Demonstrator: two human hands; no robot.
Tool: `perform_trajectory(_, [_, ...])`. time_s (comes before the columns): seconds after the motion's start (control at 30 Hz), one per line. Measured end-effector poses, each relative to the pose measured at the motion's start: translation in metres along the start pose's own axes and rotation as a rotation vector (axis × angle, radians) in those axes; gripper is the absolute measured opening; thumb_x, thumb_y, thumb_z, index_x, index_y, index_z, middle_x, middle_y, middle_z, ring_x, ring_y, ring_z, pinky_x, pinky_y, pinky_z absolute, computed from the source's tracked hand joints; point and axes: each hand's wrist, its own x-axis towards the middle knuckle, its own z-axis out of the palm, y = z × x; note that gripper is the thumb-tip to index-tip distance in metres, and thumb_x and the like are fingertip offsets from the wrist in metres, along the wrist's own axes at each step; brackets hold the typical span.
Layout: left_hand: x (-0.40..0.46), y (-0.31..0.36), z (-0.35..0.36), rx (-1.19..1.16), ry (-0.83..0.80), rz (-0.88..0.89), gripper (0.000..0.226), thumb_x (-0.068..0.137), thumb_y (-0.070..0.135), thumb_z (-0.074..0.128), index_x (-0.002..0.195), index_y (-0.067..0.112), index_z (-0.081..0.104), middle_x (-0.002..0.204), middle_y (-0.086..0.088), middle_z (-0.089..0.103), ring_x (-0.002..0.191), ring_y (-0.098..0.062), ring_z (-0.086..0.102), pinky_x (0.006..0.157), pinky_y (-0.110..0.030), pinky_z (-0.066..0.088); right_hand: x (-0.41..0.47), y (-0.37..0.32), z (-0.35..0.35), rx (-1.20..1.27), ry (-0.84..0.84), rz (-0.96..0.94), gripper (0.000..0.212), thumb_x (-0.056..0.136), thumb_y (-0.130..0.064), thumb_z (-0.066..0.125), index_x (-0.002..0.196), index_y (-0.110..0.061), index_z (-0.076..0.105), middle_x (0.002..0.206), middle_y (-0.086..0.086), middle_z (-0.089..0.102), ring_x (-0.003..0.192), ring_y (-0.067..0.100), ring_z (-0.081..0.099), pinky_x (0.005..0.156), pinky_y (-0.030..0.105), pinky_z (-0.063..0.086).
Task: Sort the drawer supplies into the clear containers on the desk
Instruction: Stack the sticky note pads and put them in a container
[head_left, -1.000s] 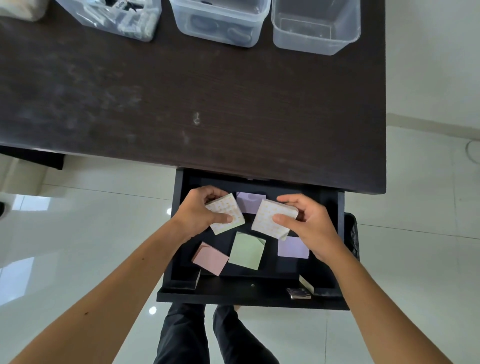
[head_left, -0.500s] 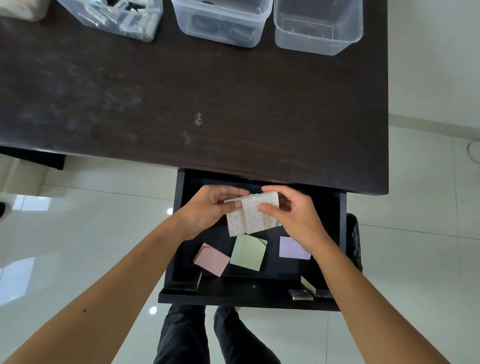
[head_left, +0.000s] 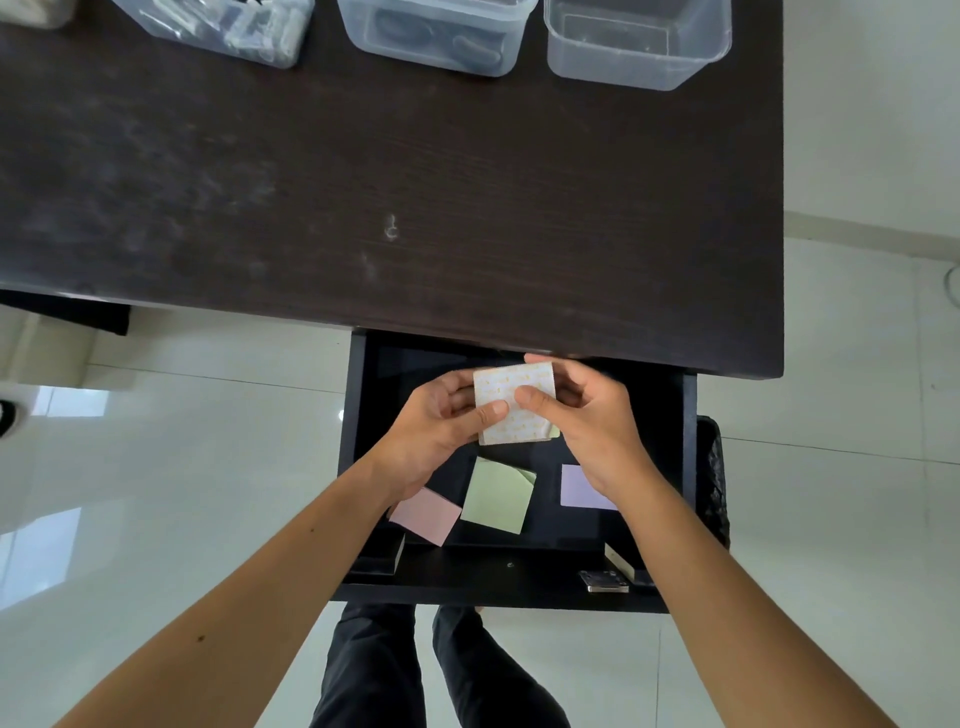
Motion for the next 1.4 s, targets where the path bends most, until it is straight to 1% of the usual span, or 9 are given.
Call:
perform_trajectory(0.2, [-0.003,-0.007,0.001,0.062,0.022,0.016,0.033,0.098,0.011,0.070,0.131,0.005,0.066,0.120,-0.009,0.079,0.113,-0.028,0.076,0.097,-0.038,0.061,-0.004,0.006,-0.009,-0.072,-0.071,0.021,0.032,0.087,-0.013,0.086,0.118,-0.016,0.076,0.112,0.003,0.081,0.107,0.021,0.077,0.094,0.036,0.062])
perform_trajectory(0.4, [-0.006,-0.006,-0.010,0.122,0.116,0.036,0.033,0.099,0.015,0.070,0.131,0.009,0.066,0.121,-0.005,0.079,0.114,-0.022,0.075,0.096,-0.036,0.060,-0.009,0.022,-0.023,-0.347,-0.138,0.034,0.021,0.087,-0.026,0.086,0.105,-0.031,0.077,0.099,-0.007,0.080,0.092,0.015,0.075,0.083,0.032,0.062])
perform_trajectory(0.53, [-0.006,-0.008,-0.017,0.138,0.176,0.039,0.033,0.099,0.017,0.069,0.132,0.009,0.065,0.122,-0.006,0.078,0.115,-0.023,0.075,0.099,-0.041,0.059,-0.018,0.043,-0.021,-0.654,-0.152,0.014,0.031,0.084,-0.027,0.090,0.111,-0.029,0.076,0.098,-0.011,0.074,0.083,0.006,0.068,0.080,0.030,0.060])
perform_trajectory(0.7, [-0.007,-0.009,-0.020,0.150,0.200,0.039,0.033,0.100,0.018,0.069,0.132,0.010,0.064,0.123,-0.006,0.077,0.116,-0.021,0.074,0.101,-0.041,0.059,-0.031,0.058,-0.014,-1.128,-0.276,-0.059,0.059,0.088,-0.043,0.083,0.142,-0.028,0.065,0.136,-0.012,0.053,0.129,0.010,0.050,0.096,0.025,0.036])
perform_trajectory(0.8, [-0.008,-0.009,-0.022,0.177,0.203,0.038,0.033,0.100,0.020,0.068,0.132,0.012,0.064,0.123,-0.003,0.077,0.115,-0.018,0.074,0.101,-0.039,0.059,-0.033,0.064,-0.013,-1.122,-0.265,-0.100,0.043,0.089,-0.035,0.083,0.130,-0.025,0.072,0.132,-0.009,0.054,0.128,0.010,0.049,0.097,0.021,0.037])
perform_trajectory(0.9, [-0.008,-0.010,-0.023,0.201,0.198,0.033,0.033,0.101,0.021,0.068,0.132,0.013,0.064,0.124,-0.001,0.077,0.115,-0.016,0.074,0.102,-0.039,0.060,-0.033,0.065,-0.012,-1.130,-0.259,-0.110,0.025,0.091,-0.030,0.082,0.114,-0.027,0.074,0.121,-0.013,0.063,0.118,0.009,0.052,0.080,0.018,0.032])
perform_trajectory(1.13, [-0.008,-0.011,-0.026,0.223,0.217,0.038,0.034,0.100,0.023,0.069,0.132,0.014,0.064,0.125,-0.001,0.077,0.117,-0.017,0.073,0.103,-0.043,0.059,-0.032,0.072,-0.007,-1.017,-0.326,-0.044,0.053,0.090,-0.032,0.083,0.139,-0.026,0.066,0.109,-0.015,0.057,0.113,0.010,0.042,0.096,0.027,0.040])
perform_trajectory(1.3, [-0.007,-0.012,-0.029,0.219,0.217,0.044,0.035,0.100,0.022,0.069,0.133,0.014,0.063,0.125,-0.001,0.077,0.116,-0.016,0.073,0.103,-0.041,0.059,-0.037,0.072,0.000,-1.017,-0.382,-0.035,0.025,0.093,-0.033,0.079,0.116,-0.028,0.070,0.126,-0.010,0.053,0.119,0.009,0.046,0.097,0.023,0.040])
perform_trajectory(1.4, [-0.006,-0.013,-0.031,0.227,0.219,0.042,0.036,0.100,0.023,0.068,0.134,0.014,0.062,0.125,-0.001,0.076,0.116,-0.015,0.073,0.102,-0.038,0.060,-0.042,0.070,0.002,-0.951,-0.418,0.048,0.020,0.098,-0.031,0.075,0.110,-0.036,0.059,0.120,-0.011,0.061,0.099,0.004,0.055,0.083,0.023,0.045])
